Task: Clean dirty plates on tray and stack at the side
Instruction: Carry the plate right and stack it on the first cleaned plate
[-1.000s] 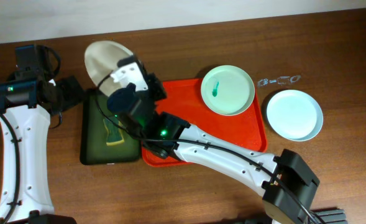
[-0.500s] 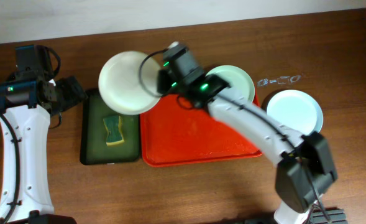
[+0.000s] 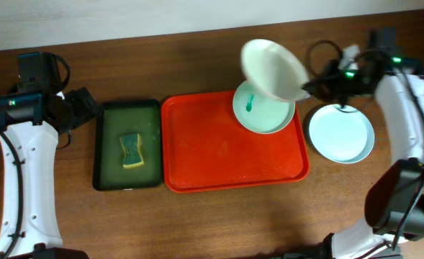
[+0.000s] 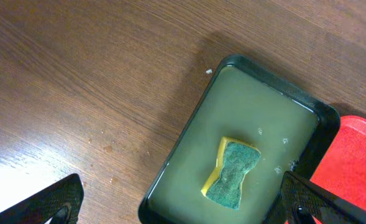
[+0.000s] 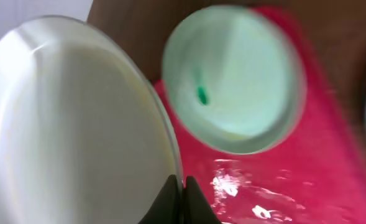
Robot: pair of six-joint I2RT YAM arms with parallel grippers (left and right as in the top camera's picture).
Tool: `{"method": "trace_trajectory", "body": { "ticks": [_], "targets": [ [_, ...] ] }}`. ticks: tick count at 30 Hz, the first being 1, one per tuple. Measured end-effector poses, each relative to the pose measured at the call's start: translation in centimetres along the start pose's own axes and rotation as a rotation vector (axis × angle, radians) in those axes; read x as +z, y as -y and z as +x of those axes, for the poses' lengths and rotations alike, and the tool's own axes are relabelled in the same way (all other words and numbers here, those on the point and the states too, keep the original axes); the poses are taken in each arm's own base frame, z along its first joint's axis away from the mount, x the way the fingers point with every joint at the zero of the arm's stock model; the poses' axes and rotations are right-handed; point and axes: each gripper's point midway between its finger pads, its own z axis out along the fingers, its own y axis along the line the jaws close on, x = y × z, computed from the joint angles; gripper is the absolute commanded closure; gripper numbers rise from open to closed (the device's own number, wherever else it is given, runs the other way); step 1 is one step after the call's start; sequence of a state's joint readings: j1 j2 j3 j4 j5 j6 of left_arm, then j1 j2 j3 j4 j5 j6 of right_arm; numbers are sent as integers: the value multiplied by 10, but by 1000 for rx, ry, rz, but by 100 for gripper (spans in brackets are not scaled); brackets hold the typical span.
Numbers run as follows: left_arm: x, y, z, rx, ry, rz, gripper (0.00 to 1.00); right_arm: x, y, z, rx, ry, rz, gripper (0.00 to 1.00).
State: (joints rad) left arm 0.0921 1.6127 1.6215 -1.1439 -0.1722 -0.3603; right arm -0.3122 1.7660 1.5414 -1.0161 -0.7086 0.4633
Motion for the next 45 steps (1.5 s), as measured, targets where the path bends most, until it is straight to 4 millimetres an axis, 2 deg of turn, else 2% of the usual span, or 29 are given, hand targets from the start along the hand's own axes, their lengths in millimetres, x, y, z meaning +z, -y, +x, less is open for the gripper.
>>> {"method": "trace_trajectory", "body": {
  "ticks": [3,5,7,8,9,14,17,19,20,22,26,30,32,33,34,35,38,41,44,45],
  "targets": [
    [0,0,0,0,-1,0,1,-34,48,-16,82,51,60,96],
    [0,0,0,0,-1,0,1,-58,90,-24,161,103,164,96],
    [0,0,0,0,0,0,1,-82,135,-25,236,147,321,96],
    [0,0,0,0,0,0,1,-86,142,-25,247,153,346,96],
    [0,0,0,0,0,0,1,-99,163,-22,282,167,430,96],
    [0,0,0,0,0,0,1,-111,194,-3,320,131,619,96],
    [0,0,0,0,0,0,1,-99,223,13,360,103,703,96],
    [0,0,0,0,0,0,1,-92,235,19,373,94,727,96],
    [0,0,0,0,0,0,1,-89,239,20,373,92,732,93],
    [0,0,0,0,0,0,1,-87,242,21,377,95,735,77],
    [0,0,0,0,0,0,1,-88,243,19,370,106,742,59],
    [0,0,0,0,0,0,1,-77,230,17,290,79,742,57],
    [0,0,0,0,0,0,1,-71,206,6,198,88,736,54],
    [0,0,0,0,0,0,1,-67,193,2,152,91,732,58],
    [0,0,0,0,0,0,1,-64,183,1,119,85,731,89],
    [0,0,0,0,0,0,1,-61,176,6,97,61,737,96],
    [0,0,0,0,0,0,1,-60,173,38,104,-70,776,96],
    [0,0,0,0,0,0,1,-73,178,73,225,-176,833,96],
    [0,0,0,0,0,0,1,-79,191,79,355,-131,914,96],
    [0,0,0,0,0,0,1,-81,202,83,415,-101,970,96]
  ]
}}
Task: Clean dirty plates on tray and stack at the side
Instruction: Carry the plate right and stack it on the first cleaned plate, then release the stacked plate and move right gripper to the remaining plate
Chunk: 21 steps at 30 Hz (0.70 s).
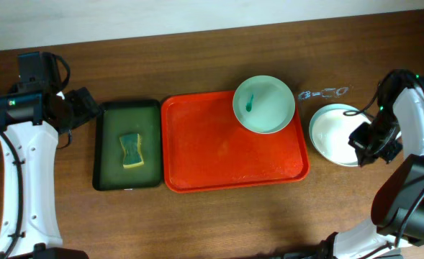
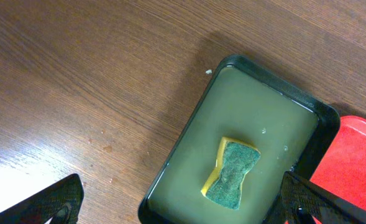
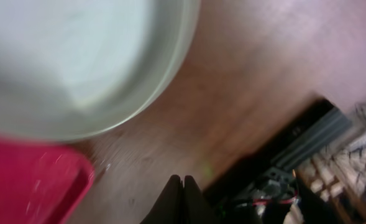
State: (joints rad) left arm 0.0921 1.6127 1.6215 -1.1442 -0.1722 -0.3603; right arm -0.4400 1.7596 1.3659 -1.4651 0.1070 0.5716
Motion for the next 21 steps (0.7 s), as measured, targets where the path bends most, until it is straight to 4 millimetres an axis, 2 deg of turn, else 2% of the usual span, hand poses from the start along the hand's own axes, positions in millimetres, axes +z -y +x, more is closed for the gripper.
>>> {"method": "trace_trajectory", "body": {
  "ticks": [2,5,9,12,17,21],
  "targets": [
    [0,0,0,0,1,0,1,18,12,-4,128,35,76,96],
    [0,0,0,0,0,0,1,35,10,-19,215,111,76,96],
    [0,0,0,0,0,0,1,35,1,-39,258,190,32,96],
    [0,0,0,0,0,0,1,37,2,-37,260,185,38,96],
    [0,0,0,0,0,0,1,58,6,-26,256,154,66,96],
    [0,0,0,0,0,0,1,61,-7,-48,276,242,1,96]
  ]
}}
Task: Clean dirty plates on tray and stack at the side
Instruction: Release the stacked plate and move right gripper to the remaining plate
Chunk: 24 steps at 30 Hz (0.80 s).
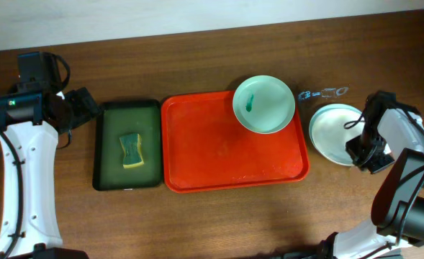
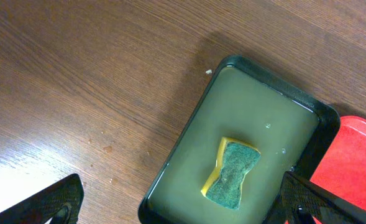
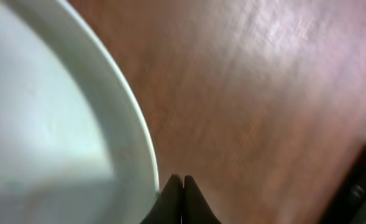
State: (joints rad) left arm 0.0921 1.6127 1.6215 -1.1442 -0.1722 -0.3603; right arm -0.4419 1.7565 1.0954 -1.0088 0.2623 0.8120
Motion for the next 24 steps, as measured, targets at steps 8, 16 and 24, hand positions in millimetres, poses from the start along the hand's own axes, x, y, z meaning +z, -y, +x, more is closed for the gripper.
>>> {"method": "trace_trajectory", "body": {
  "ticks": [8,16,24],
  "targets": [
    [0,0,0,0,-1,0,1,-74,-53,-15,-337,-36,-299,76],
    [0,0,0,0,0,0,1,-184,-149,21,-846,108,-781,47],
    [0,0,0,0,0,0,1,-154,-219,57,-1080,270,-626,47]
  ]
}}
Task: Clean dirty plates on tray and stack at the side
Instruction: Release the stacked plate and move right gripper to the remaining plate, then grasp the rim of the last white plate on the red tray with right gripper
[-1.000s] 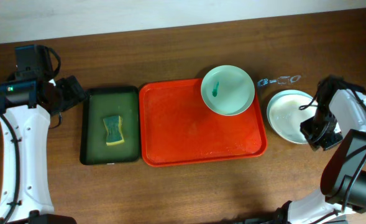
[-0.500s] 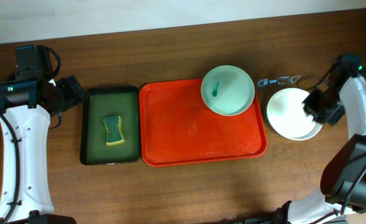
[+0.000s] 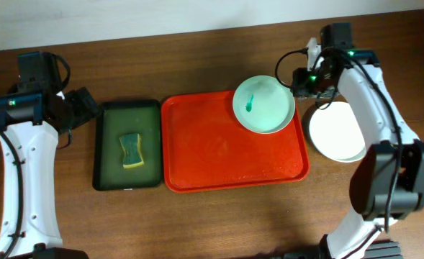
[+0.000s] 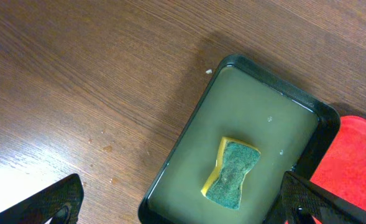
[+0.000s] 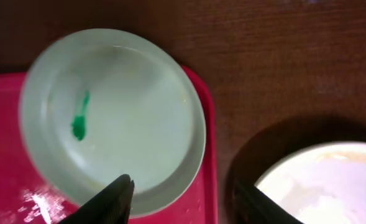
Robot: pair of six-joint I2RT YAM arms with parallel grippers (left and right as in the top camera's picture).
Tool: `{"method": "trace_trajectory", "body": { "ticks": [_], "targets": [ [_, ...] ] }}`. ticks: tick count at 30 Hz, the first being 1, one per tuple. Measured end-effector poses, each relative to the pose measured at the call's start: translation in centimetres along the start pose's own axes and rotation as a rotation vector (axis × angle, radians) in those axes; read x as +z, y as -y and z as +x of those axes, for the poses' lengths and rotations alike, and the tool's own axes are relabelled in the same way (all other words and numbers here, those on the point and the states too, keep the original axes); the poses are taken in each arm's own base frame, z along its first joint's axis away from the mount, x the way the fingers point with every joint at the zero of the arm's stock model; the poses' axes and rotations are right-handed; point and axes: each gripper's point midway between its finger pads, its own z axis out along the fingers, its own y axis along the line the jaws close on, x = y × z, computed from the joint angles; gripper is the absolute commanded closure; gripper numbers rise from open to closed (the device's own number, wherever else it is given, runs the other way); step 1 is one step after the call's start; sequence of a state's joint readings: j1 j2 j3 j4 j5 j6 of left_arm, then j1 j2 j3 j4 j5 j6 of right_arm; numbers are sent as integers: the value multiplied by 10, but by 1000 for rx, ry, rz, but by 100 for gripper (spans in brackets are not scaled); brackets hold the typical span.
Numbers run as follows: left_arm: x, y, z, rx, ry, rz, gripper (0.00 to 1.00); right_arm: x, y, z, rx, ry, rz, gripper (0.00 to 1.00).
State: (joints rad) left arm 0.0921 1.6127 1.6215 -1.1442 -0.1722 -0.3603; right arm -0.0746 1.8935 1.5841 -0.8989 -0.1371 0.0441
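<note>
A pale green plate [image 3: 263, 104] with a green smear lies on the back right corner of the red tray [image 3: 219, 147]; the right wrist view shows that plate [image 5: 111, 118] and the tray [image 5: 9, 186]. My right gripper [image 3: 298, 83] hangs open over the plate's right rim, its fingers [image 5: 117, 199] straddling rim and tray edge, nothing held [image 5: 186, 202]. A clean white plate stack [image 3: 336, 133] sits on the table right of the tray [image 5: 322, 183]. My left gripper [image 3: 82, 108] is open [image 4: 179, 208] above the basin.
A black basin [image 3: 105, 176] of murky water stands left of the tray, with a yellow-green sponge [image 3: 131, 150] in it. The left wrist view shows the sponge [image 4: 232, 173] and the basin rim [image 4: 176, 155]. Wooden table all round.
My right gripper was shut, low at the right edge of the white stack; now it is open over the right rim of the smeared plate on the tray. The left arm has not moved.
My right gripper held a white plate tilted above the tray's back right corner. Then that plate lay on the side stack with the gripper shut at its right edge, and stayed so. Now the gripper is open over the smeared plate. The left arm stayed still.
</note>
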Motion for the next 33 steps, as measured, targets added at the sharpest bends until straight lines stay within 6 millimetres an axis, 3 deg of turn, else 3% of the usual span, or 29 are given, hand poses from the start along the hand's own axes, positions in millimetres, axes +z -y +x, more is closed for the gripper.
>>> {"method": "trace_trajectory", "body": {
  "ticks": [2,5,8,9,10,14,19,24,30,33],
  "targets": [
    [0,0,0,0,0,0,1,25,6,2,2,-32,21,50],
    [0,0,0,0,0,0,1,67,14,14,8,-101,36,66],
    [0,0,0,0,0,0,1,87,18,19,9,-127,40,71],
    [0,0,0,0,0,0,1,89,18,20,10,-132,41,83],
    [0,0,0,0,0,0,1,89,18,20,10,-131,40,96],
    [0,0,0,0,0,0,1,89,17,22,21,-139,34,96],
    [0,0,0,0,0,0,1,81,2,41,48,-232,-49,96],
    [0,0,0,0,0,0,1,48,-9,58,16,-295,-71,96],
    [0,0,0,0,0,0,1,41,-63,92,-175,-416,-104,96],
    [0,0,0,0,0,0,1,41,-88,105,-188,-446,-83,96]
  ]
}}
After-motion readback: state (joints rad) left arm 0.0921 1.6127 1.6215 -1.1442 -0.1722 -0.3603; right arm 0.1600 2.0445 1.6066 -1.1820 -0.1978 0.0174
